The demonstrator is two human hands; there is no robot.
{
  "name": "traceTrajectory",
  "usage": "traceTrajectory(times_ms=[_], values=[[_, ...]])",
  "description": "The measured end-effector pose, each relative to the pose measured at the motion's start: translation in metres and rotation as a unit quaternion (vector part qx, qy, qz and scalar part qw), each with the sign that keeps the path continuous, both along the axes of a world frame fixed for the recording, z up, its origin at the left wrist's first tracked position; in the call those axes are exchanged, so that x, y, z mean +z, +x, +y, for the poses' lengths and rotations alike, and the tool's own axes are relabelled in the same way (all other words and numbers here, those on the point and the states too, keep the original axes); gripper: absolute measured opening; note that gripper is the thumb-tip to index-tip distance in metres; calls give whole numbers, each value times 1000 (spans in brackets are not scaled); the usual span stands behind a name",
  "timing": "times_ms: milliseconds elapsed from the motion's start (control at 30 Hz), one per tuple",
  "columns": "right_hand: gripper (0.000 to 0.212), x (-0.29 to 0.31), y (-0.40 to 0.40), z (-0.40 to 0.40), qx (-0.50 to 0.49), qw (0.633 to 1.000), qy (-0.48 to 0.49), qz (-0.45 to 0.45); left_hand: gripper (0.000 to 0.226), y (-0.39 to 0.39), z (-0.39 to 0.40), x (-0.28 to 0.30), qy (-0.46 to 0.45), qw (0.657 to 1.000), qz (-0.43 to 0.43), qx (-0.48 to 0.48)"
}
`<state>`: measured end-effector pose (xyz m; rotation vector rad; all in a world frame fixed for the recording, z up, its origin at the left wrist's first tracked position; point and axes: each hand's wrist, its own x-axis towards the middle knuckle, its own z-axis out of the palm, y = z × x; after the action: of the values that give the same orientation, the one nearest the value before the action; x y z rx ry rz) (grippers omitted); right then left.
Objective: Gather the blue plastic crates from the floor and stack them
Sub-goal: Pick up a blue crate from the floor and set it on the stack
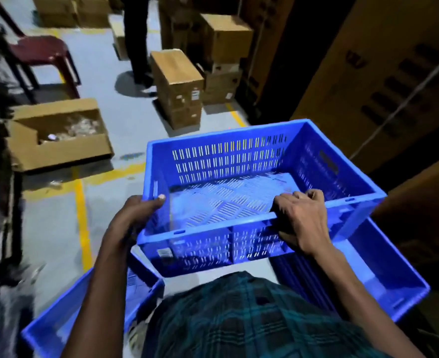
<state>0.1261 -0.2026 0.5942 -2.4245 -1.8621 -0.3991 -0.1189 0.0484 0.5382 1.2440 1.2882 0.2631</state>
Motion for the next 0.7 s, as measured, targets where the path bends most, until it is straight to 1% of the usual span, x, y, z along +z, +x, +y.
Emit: traceTrajectory(times_ms=[67, 133, 200, 300, 400, 433, 500, 567, 633, 667, 700], values=[[39, 4, 20, -18, -43, 999, 13, 15, 19, 33, -8, 1, 27, 1000, 3, -13], [39, 3, 37, -36, -74, 995, 38, 48, 18, 64, -16, 6, 50, 998, 17, -44], [43, -5, 49, -52, -104, 986, 69, 107, 26, 92, -20, 16, 55, 996, 14, -61], [36, -22, 65, -68, -183, 954, 114, 210, 31, 138, -17, 32, 61, 994, 4, -89], [40, -46, 72, -79, -246, 922, 114, 276, 54, 180, -1, 21, 101, 984, 28, -147], [42, -54, 72, -81, -267, 912, 116, 288, 53, 192, -1, 27, 112, 979, 34, -169], [43, -63, 64, -81, -308, 895, 98, 309, 38, 209, -8, 52, 131, 968, 43, -208], [40, -65, 56, -78, -352, 874, 72, 326, 30, 228, -9, 74, 171, 951, 78, -247], [38, -65, 49, -74, -391, 849, 55, 351, 20, 248, -7, 88, 205, 932, 94, -284], [37, -66, 47, -74, -407, 833, 47, 371, 19, 255, -5, 90, 218, 923, 96, -302], [38, -69, 43, -73, -422, 814, 47, 397, 23, 261, -5, 93, 235, 912, 96, -323]])
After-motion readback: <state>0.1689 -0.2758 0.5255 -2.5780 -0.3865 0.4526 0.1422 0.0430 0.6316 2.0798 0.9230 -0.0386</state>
